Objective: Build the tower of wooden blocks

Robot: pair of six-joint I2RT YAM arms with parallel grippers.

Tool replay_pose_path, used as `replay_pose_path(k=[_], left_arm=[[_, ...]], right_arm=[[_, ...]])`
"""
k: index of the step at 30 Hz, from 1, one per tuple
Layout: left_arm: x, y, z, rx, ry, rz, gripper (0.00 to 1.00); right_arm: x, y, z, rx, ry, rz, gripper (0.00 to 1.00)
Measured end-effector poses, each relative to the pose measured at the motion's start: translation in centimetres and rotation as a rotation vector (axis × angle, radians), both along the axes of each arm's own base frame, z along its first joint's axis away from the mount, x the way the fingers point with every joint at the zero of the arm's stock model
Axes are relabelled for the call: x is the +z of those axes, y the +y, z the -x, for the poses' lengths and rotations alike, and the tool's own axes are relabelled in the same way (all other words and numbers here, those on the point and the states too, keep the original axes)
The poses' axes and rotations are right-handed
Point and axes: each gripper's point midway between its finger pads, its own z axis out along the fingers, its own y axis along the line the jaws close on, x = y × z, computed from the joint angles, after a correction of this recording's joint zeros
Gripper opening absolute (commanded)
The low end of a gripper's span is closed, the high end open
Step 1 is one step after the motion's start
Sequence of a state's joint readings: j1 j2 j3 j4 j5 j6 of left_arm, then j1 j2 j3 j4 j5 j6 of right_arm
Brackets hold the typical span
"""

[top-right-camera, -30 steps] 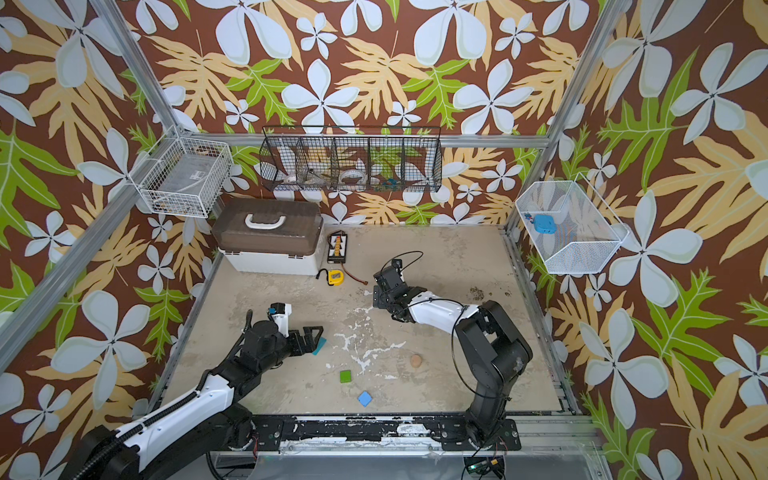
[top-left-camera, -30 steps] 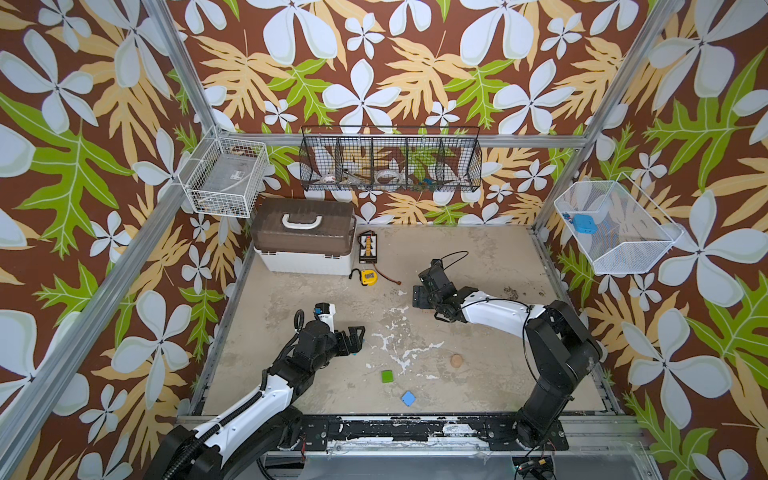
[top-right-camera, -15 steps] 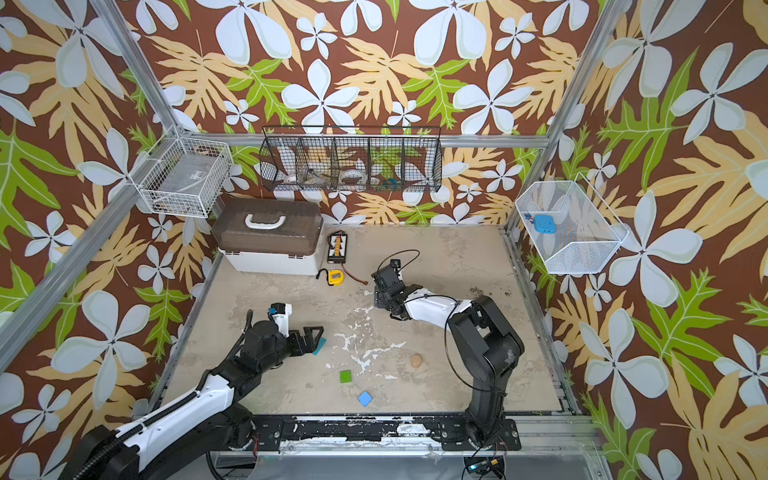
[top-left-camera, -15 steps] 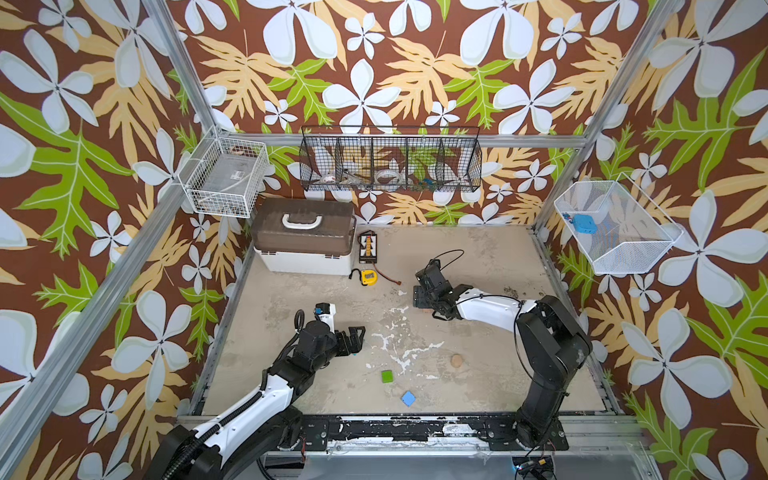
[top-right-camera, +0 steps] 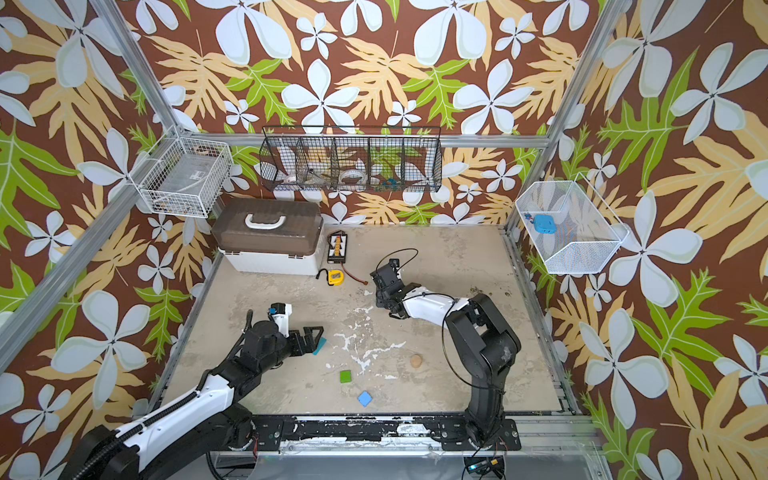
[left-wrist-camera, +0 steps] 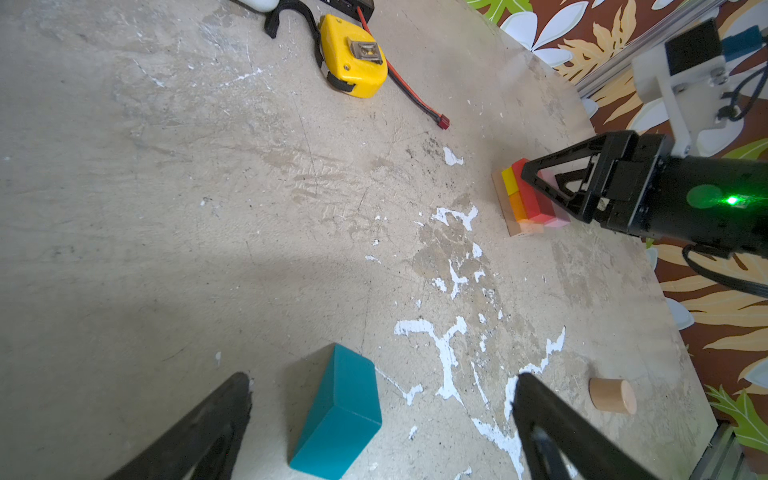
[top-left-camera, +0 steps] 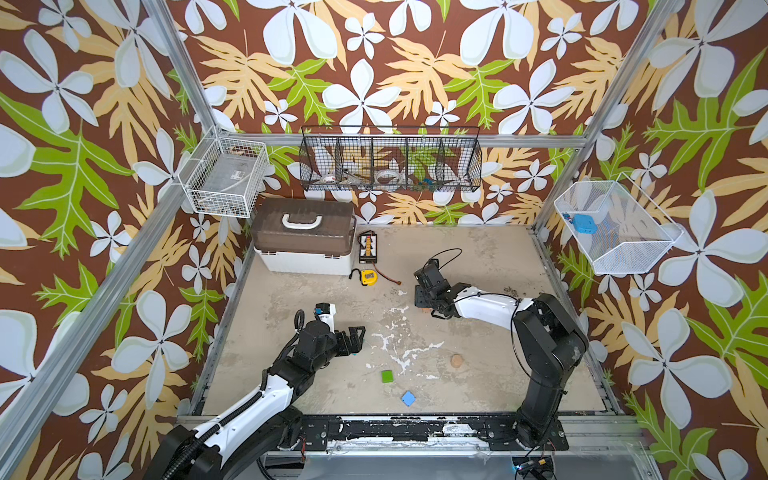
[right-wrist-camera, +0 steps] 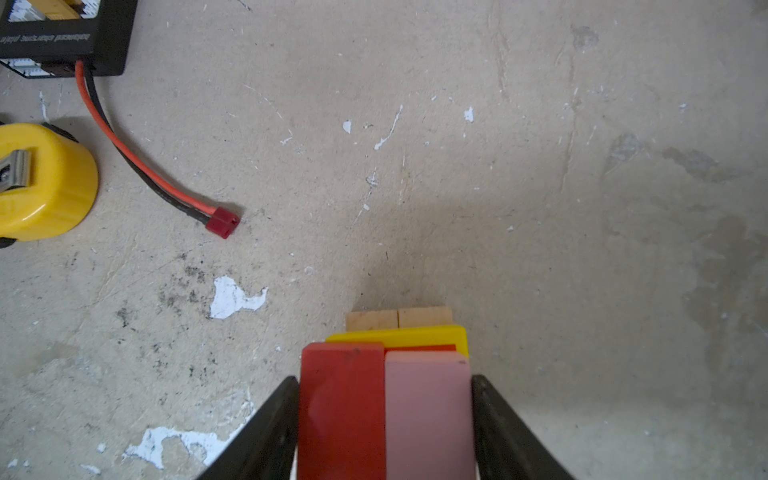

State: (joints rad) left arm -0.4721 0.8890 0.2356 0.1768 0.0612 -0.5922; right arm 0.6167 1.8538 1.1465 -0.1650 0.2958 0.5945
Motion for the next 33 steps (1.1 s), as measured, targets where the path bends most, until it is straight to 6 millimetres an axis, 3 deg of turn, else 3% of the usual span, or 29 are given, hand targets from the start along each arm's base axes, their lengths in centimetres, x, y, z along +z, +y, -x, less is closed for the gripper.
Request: replay_pose_path(k=[16,33], left_arm=[[0.0,0.0,0.0,0.0,0.0,0.0,1.0],[0.0,-0.02,0.01,-0.001,0.0,0.0,1.0]], right_arm=[[-0.48,-0.52,0.31,-0.007,0.006,0.021,0.72],[-0.01,-0.8,0.72,0.007,0.0,0.027,0.7]])
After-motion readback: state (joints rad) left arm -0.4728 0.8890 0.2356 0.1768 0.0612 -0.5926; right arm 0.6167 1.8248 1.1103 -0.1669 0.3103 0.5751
